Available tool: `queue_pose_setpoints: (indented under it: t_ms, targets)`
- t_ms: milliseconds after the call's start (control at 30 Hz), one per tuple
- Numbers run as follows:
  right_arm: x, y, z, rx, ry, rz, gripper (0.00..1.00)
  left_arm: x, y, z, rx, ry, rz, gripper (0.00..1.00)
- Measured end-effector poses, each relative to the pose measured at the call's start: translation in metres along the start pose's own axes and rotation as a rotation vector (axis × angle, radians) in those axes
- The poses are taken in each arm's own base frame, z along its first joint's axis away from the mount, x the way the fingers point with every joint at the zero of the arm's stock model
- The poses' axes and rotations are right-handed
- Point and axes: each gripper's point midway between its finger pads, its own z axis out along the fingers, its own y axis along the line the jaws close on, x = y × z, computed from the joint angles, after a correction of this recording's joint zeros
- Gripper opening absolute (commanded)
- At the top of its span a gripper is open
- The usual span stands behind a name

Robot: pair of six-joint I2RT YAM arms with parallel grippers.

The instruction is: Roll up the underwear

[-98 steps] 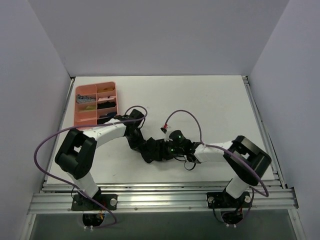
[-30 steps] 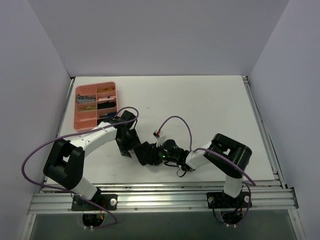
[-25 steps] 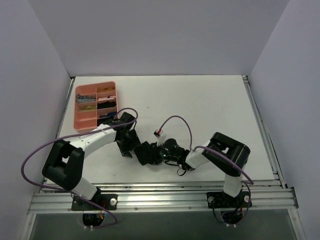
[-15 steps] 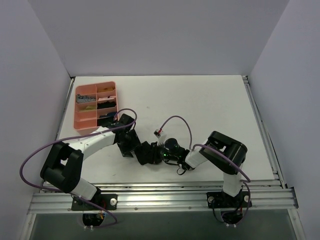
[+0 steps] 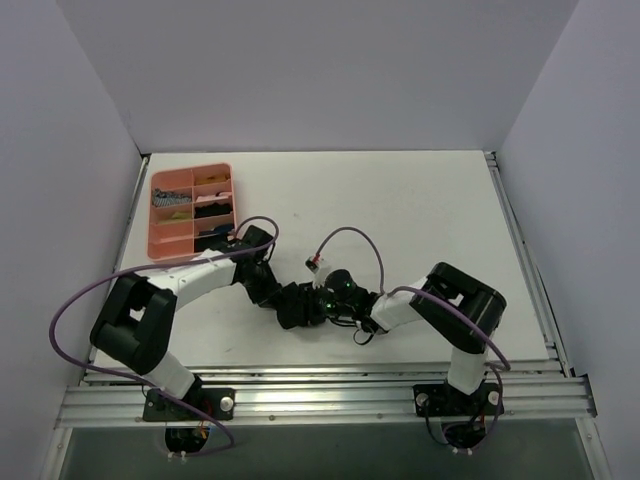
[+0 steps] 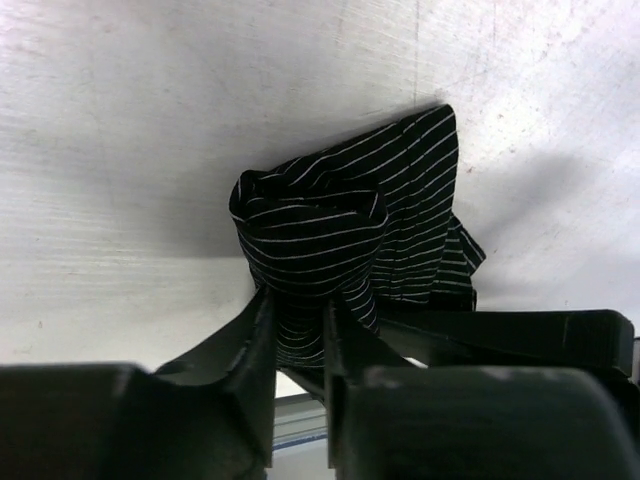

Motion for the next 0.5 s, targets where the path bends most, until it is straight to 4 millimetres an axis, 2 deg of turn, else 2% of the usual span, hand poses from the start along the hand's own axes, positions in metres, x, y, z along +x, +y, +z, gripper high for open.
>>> queue_pose_setpoints:
  t_ms: [67, 200, 400, 500]
  targets:
    - [-0.001, -0.001, -0.003, 0.038, 0.022, -0.011, 0.37, 0.0, -0.003, 0.001, 0.002, 0.013, 0.004, 0.15]
    - [-0.006, -0.004, -0.012, 0.151, 0.069, -0.046, 0.51, 0.003, -0.012, 0.005, 0.006, 0.054, 0.017, 0.12]
    - [-0.012, -0.021, -0.036, 0.378, 0.123, -0.117, 0.57, 0.01, -0.029, 0.009, -0.026, 0.095, 0.082, 0.11]
    - [-0.017, -0.023, -0.043, 0.466, 0.136, -0.174, 0.57, 0.012, -0.034, 0.011, -0.04, 0.105, 0.108, 0.11]
